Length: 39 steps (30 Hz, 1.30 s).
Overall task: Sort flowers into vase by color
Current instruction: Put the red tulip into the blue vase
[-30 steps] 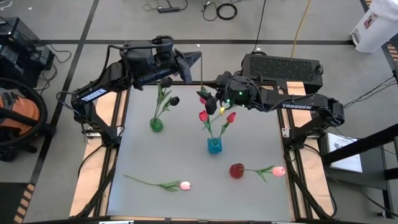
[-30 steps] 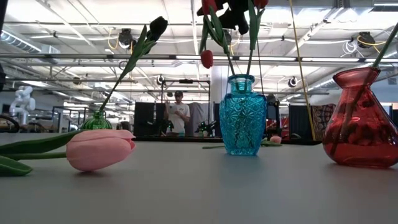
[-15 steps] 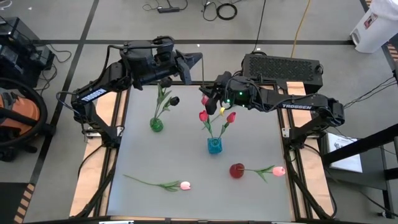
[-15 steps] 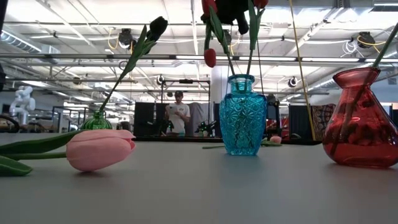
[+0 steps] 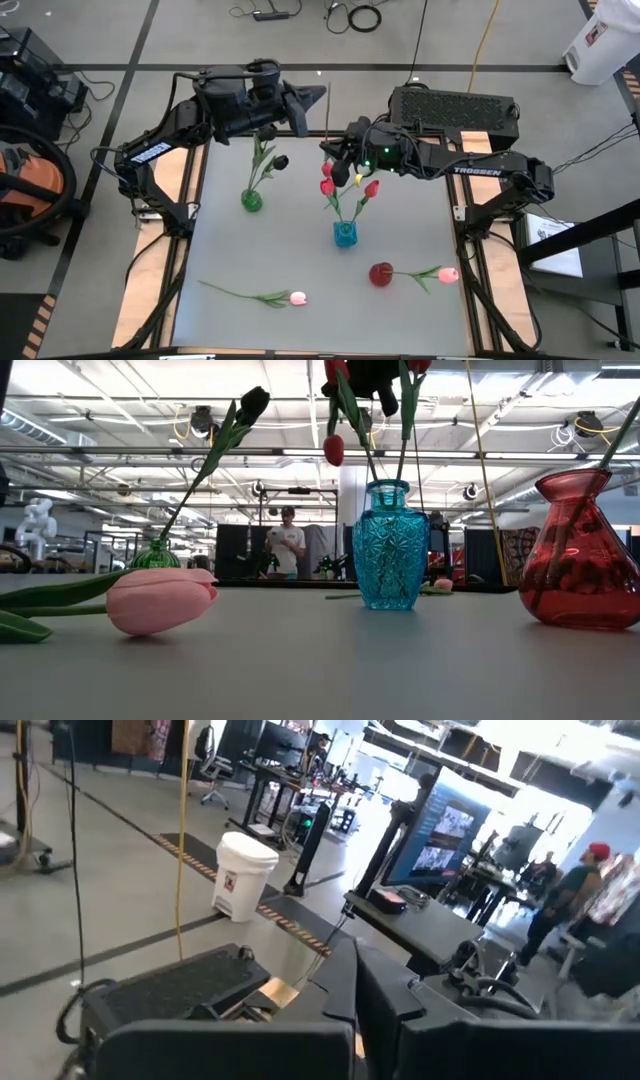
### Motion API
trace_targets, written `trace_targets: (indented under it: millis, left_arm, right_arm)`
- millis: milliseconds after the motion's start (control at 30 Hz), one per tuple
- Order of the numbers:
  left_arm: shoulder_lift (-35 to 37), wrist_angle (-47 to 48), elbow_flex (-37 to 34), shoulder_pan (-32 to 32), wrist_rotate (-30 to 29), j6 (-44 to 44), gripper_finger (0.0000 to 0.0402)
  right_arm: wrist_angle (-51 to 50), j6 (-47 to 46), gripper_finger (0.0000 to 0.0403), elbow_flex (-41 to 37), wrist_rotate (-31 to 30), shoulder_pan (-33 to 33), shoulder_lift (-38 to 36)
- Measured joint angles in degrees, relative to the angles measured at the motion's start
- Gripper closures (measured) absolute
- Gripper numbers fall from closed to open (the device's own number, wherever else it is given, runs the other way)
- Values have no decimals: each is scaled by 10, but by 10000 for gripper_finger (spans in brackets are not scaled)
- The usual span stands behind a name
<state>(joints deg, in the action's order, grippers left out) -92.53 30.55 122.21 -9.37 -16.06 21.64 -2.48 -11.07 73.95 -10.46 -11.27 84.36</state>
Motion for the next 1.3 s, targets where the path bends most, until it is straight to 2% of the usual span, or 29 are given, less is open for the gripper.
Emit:
trace_targets:
  millis: [300,667,967,1200,1300]
  left_arm:
    - [0,0,0,0,17,-39,351]
    - [0,4,0,0,10,-87,290]
    - [12,2,22,0,21,-175,286]
    - [19,3,56,1,25,-177,285]
    - [19,3,69,1,43,-177,285]
  right_arm:
    - [-36,31,402,0,-14,-3,-21]
    - [-88,35,403,0,-20,-33,-115]
    - [-102,-24,403,0,-15,-49,-220]
    - [-108,-30,402,0,16,-49,-290]
    - [-123,-40,402,0,19,-48,-309]
